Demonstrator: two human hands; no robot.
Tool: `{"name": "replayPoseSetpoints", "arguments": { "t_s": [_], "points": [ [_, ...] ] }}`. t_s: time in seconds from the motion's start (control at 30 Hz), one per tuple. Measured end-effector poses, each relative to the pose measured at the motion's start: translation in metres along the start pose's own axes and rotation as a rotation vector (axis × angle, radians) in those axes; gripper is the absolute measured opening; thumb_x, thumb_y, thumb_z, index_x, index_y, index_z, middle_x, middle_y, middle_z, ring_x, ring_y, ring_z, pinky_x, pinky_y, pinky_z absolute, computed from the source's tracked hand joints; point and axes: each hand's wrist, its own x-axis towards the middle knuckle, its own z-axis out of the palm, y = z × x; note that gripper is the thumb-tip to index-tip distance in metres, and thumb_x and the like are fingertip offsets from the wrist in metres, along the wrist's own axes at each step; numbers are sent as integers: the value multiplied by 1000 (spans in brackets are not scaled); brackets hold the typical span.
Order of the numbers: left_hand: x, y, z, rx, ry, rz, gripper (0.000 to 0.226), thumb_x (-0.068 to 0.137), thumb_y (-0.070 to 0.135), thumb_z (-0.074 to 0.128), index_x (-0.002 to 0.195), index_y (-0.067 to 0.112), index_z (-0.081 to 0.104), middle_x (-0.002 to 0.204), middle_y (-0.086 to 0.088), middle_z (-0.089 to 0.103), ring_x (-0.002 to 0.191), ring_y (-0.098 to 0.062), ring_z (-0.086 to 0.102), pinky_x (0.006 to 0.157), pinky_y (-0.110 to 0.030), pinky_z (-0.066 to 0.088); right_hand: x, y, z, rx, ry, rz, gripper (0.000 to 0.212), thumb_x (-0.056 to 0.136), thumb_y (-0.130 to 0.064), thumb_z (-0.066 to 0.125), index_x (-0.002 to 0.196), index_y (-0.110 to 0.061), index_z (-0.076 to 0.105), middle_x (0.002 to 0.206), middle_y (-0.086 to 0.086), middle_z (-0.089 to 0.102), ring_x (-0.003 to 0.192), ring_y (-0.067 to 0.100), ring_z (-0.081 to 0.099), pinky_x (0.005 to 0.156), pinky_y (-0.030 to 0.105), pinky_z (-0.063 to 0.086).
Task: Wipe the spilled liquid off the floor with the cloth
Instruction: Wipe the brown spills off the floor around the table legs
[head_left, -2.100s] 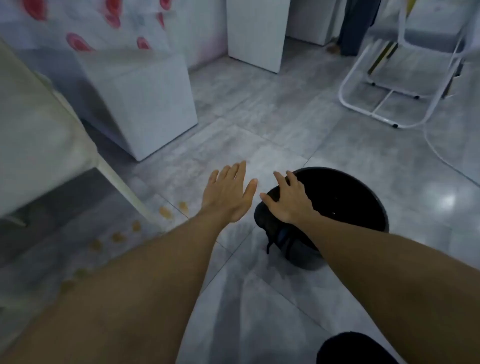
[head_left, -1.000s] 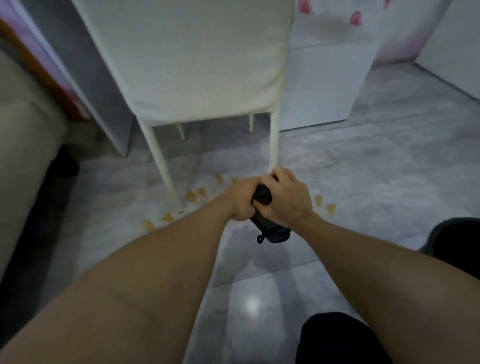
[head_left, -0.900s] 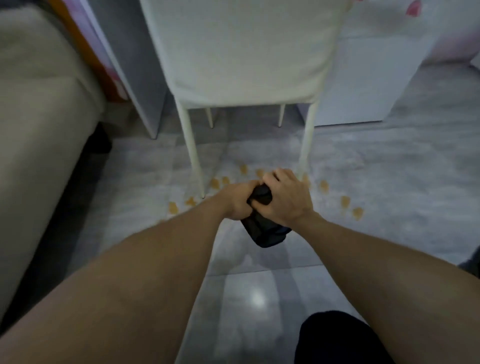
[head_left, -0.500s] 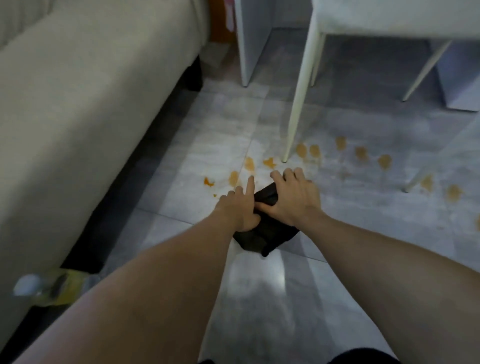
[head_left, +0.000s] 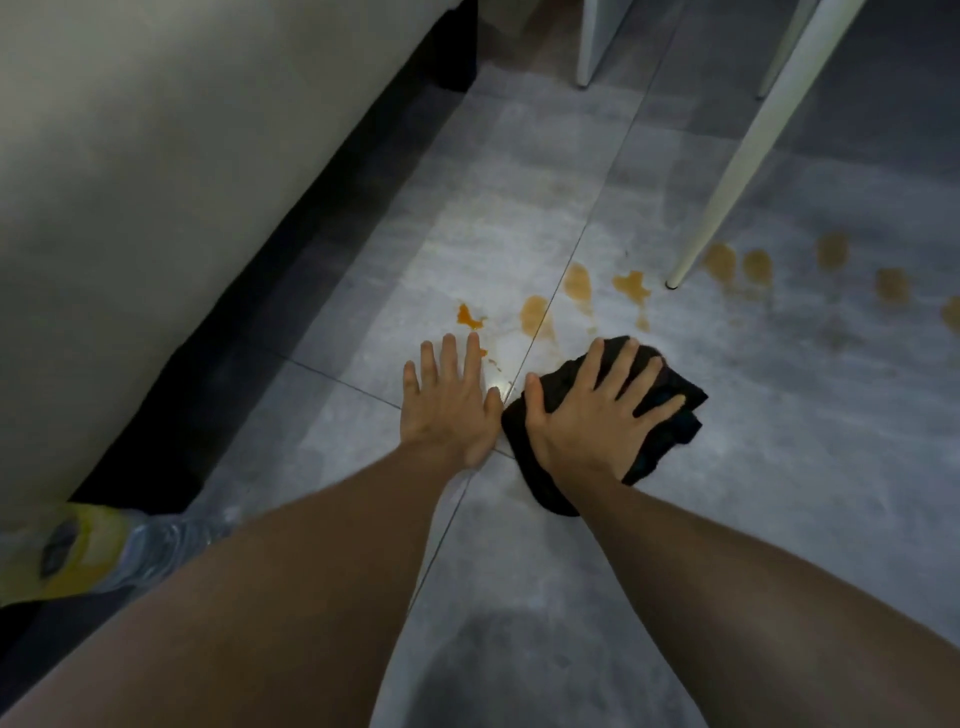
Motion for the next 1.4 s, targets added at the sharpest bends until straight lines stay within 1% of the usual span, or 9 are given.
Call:
{"name": "replayPoseSetpoints", "arguments": {
  "t_s": [0.17, 0.37, 0.5, 0.63, 0.8, 0.93, 1.1, 1.2, 1.4],
  "points": [
    [11, -14, 14, -67, 71, -93, 73, 104, 55, 12, 160, 20, -20, 169, -14, -18, 155, -38, -17, 125, -54, -4, 11, 9, 2, 18, 70, -168, 96, 93, -83, 18, 165, -20, 15, 173, 12, 8, 158, 40, 2, 121, 70, 0],
    [28, -26, 27, -161, 95, -191, 70, 104, 56, 6, 160, 21, -17, 169, -11, -20, 155, -35, -17, 125, -52, -7, 30, -6, 4, 18, 80, -99, 107, 91, -83, 19, 163, -4, 10, 171, 19, 10, 158, 38, 4, 122, 67, 4],
    [31, -29, 38, -206, 181, -212, 62, 105, 46, 9, 161, 29, -12, 171, -2, -14, 156, -27, -15, 126, -51, -6, 48, -38, 10, 10, 87, -266, 95, 96, -77, 13, 165, -11, 13, 173, 11, 9, 159, 36, 1, 124, 64, -1],
    [34, -30, 41, -198, 210, -253, 62, 104, 42, 11, 162, 33, -8, 171, 4, -10, 157, -25, -13, 124, -55, -9, 43, -15, 10, 19, 124, -389, 79, 100, -71, 20, 164, -23, 23, 173, 7, 13, 159, 35, 5, 125, 63, 1],
    [35, -30, 42, -222, 216, -252, 62, 104, 41, 12, 162, 32, -9, 171, 5, -12, 157, -25, -15, 123, -59, -8, 62, -31, 8, -45, 85, -280, 79, 97, -73, 22, 164, -31, 20, 173, 6, 10, 157, 41, 2, 119, 73, 2],
    [36, -31, 43, -217, 203, -238, 61, 105, 41, 10, 162, 32, -11, 170, 6, -16, 156, -25, -17, 122, -59, -9, 81, -69, 15, -35, 66, -326, 79, 97, -72, 21, 164, -30, 19, 173, 4, 10, 158, 40, 3, 120, 72, 3],
    [36, -32, 45, -224, 235, -232, 63, 104, 38, 14, 163, 31, -6, 171, 5, -11, 157, -26, -12, 123, -60, -7, 66, -33, 11, -15, 126, -462, 73, 97, -71, 30, 160, -34, 31, 172, 8, 15, 157, 38, 11, 122, 67, 10],
    [35, -30, 47, -222, 259, -235, 65, 101, 38, 12, 163, 26, -5, 172, 4, -8, 158, -25, -9, 123, -59, -5, 78, -27, 7, -7, 116, -346, 75, 94, -74, 33, 159, -35, 34, 170, 15, 15, 156, 39, 10, 122, 68, 8],
    [37, -31, 45, -235, 246, -227, 75, 92, 38, 6, 162, 14, -9, 172, -1, -10, 157, -23, -12, 124, -58, -4, 118, -109, 13, -15, 46, -350, 80, 95, -75, 24, 163, -32, 23, 172, 15, 13, 157, 42, 7, 121, 70, 3]
  ]
}}
